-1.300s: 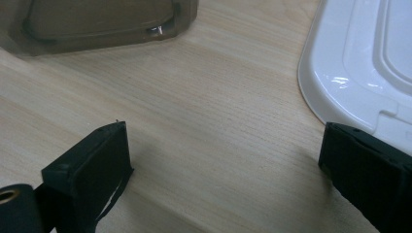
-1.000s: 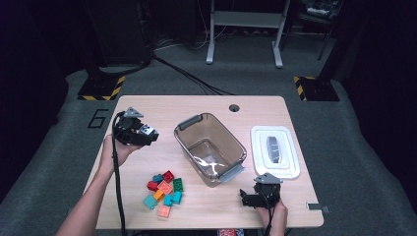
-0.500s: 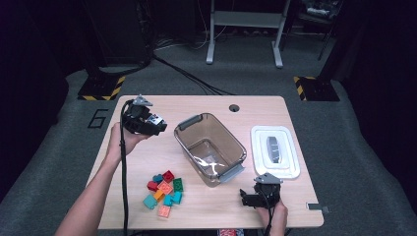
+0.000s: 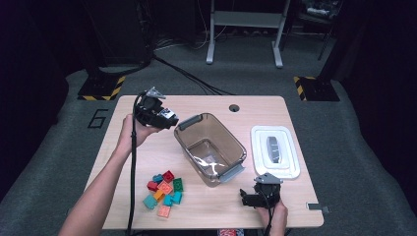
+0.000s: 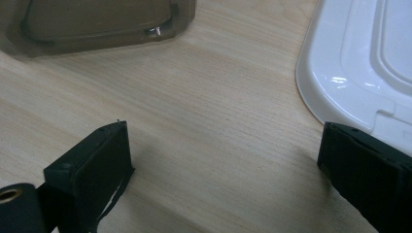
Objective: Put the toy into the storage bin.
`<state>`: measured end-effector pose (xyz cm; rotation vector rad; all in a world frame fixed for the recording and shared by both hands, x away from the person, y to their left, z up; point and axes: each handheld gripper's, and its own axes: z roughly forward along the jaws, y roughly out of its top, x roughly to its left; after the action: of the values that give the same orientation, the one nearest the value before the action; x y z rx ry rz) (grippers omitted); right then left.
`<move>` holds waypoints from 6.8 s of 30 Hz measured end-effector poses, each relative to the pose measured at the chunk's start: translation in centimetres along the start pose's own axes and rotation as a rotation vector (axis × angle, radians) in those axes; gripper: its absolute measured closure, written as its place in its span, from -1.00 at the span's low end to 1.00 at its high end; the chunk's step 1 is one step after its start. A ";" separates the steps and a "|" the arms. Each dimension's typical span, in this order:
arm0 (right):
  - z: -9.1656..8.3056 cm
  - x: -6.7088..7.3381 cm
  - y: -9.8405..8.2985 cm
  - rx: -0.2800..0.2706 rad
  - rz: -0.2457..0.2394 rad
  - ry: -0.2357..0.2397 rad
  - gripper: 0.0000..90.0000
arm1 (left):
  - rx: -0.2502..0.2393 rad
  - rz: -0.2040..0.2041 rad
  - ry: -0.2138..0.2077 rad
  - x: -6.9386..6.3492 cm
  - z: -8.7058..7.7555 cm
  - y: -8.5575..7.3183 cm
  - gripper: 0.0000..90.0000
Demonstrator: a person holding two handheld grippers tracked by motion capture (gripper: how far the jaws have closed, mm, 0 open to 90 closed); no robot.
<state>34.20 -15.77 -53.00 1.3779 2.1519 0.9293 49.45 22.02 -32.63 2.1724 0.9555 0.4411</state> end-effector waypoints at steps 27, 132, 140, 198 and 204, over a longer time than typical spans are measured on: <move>0.0 0.0 0.0 -0.003 0.000 -0.006 -0.90 | 0.095 0.040 -0.090 -2.0 3.6 0.4 -0.44; 0.0 -0.1 0.0 -0.010 0.011 -0.015 -0.86 | 0.114 -0.022 -0.045 -1.4 2.7 -18.4 -0.98; 0.0 -0.1 0.0 -0.010 0.013 -0.014 -0.86 | 0.134 -0.039 -0.061 -1.7 3.8 -19.5 -0.79; 0.0 -0.1 0.0 -0.013 0.016 -0.018 -0.83 | 0.224 0.005 -0.074 -1.2 5.3 -19.2 0.19; 0.0 -0.1 0.0 -0.013 0.016 -0.018 -0.83 | 0.228 0.030 -0.061 -1.5 5.3 -19.1 0.26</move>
<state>34.23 -15.90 -52.97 1.3935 2.1208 0.9313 41.81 27.45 -50.22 2.3935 0.9804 0.2890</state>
